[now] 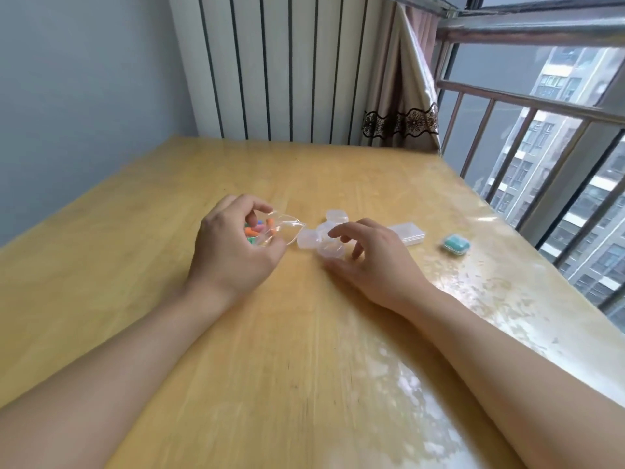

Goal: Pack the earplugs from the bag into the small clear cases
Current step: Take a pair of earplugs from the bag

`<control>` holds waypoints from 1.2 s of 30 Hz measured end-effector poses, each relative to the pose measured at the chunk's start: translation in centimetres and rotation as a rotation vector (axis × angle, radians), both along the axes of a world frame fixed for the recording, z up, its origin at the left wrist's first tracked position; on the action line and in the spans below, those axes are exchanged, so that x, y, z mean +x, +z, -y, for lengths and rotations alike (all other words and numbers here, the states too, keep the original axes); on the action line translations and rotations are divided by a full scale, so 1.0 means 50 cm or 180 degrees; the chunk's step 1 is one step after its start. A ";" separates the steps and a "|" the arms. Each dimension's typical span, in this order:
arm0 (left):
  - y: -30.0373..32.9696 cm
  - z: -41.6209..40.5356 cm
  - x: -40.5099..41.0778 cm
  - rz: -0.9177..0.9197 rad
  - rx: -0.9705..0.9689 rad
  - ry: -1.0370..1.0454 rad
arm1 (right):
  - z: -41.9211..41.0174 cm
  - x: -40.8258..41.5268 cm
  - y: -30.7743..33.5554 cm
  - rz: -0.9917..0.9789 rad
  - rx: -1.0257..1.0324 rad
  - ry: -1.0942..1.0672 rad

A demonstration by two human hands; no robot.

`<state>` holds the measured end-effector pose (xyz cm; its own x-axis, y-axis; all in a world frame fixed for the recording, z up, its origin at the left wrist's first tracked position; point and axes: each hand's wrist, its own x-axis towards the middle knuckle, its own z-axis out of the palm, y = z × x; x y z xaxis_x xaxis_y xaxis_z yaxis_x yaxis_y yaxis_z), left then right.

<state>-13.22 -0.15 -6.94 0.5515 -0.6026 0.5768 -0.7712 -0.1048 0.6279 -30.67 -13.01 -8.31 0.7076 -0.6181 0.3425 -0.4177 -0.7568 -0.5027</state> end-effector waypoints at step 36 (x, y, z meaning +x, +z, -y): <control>-0.004 -0.013 -0.064 -0.1539 0.0119 -0.1397 | -0.062 -0.003 0.031 0.1633 0.3253 0.0539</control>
<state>-16.42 0.51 -7.13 0.4416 -0.8457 0.2997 -0.3789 0.1270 0.9167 -30.83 -9.90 -6.76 0.7303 -0.6831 0.0085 0.0808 0.0740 -0.9940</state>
